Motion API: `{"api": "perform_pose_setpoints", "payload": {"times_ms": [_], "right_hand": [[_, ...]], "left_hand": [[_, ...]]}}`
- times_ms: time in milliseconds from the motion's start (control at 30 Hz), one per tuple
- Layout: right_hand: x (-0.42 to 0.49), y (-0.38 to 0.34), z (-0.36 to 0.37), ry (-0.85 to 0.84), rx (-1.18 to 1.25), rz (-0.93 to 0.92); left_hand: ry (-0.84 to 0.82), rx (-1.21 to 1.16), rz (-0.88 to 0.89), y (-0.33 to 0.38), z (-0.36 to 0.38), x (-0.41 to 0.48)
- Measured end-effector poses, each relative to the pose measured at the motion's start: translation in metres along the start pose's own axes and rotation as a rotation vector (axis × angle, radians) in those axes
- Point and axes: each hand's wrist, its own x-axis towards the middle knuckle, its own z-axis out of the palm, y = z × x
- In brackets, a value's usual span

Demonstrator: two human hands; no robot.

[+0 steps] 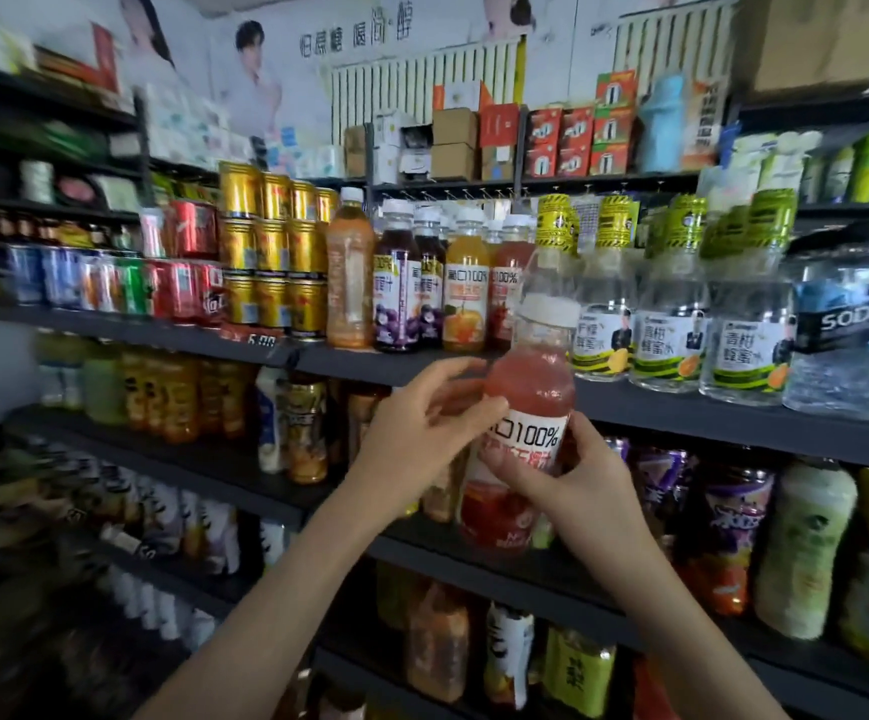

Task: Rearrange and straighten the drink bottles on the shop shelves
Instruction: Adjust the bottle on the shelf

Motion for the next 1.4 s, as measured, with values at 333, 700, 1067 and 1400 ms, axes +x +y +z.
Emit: {"api": "perform_pose_setpoints", "payload": {"times_ms": [333, 700, 1067, 1400], "right_hand": [[0.072, -0.025, 0.089, 0.216, 0.064, -0.035], [0.16, -0.032, 0.121, 0.414, -0.089, -0.018], [0.201, -0.006, 0.111, 0.397, -0.458, 0.043], [0.187, 0.01, 0.131, 0.318, -1.064, 0.032]], "left_hand": [[0.071, 0.108, 0.096, -0.074, -0.112, 0.066], [0.18, 0.301, 0.371, -0.104, -0.126, 0.13], [0.171, 0.654, 0.281, -0.103, -0.086, 0.17], [0.124, 0.786, 0.191, -0.114, -0.068, 0.181]]}}
